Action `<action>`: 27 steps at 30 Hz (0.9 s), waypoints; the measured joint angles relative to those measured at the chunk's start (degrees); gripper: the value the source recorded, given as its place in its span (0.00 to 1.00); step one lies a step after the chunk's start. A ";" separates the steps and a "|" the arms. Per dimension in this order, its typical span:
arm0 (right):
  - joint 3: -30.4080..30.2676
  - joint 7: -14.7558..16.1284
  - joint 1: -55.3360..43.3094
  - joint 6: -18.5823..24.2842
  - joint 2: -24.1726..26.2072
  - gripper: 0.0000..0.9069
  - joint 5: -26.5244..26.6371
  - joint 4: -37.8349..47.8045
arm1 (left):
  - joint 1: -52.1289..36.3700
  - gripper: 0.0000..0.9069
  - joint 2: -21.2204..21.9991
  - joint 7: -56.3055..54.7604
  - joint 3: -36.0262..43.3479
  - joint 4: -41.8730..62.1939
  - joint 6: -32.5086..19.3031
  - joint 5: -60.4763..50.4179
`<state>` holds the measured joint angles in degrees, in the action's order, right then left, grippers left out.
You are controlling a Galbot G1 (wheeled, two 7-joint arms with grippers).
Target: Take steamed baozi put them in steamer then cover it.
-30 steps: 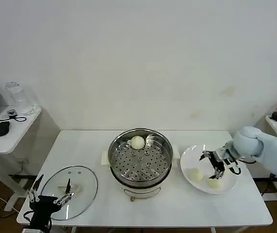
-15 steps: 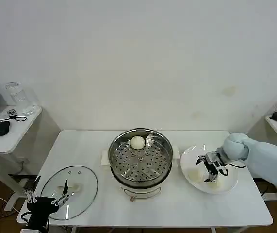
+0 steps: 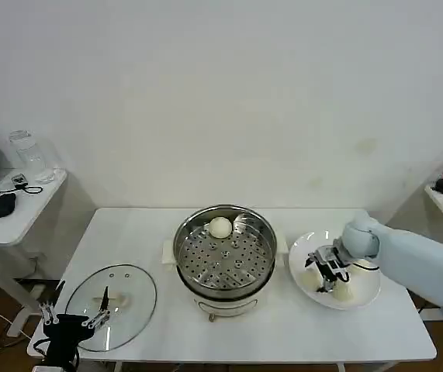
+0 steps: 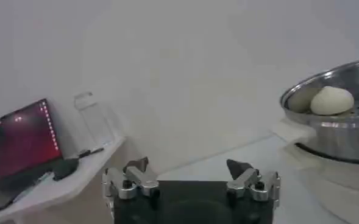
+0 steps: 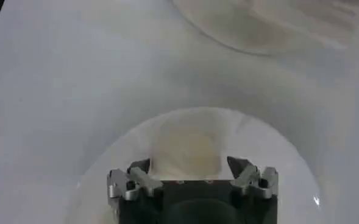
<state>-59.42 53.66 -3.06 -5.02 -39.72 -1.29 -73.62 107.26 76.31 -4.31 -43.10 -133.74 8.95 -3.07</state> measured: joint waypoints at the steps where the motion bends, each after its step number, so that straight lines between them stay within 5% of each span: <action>1: 0.02 0.06 -0.02 0.00 0.00 0.71 -0.04 0.02 | -0.01 1.00 0.01 0.00 0.03 0.00 0.00 0.00; 15: -1.27 1.31 -4.15 -0.14 1.37 0.71 1.59 -0.99 | -0.22 1.00 -0.21 -0.01 0.36 -0.19 -0.03 0.06; 27: -11.33 1.80 -25.36 -1.78 0.30 0.72 9.42 -5.41 | -1.86 1.00 -1.54 0.00 1.66 0.50 0.20 -0.15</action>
<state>-70.75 55.46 -28.42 -6.80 -39.42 8.13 -79.03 105.40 74.76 -4.32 -41.44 -133.24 9.15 -3.22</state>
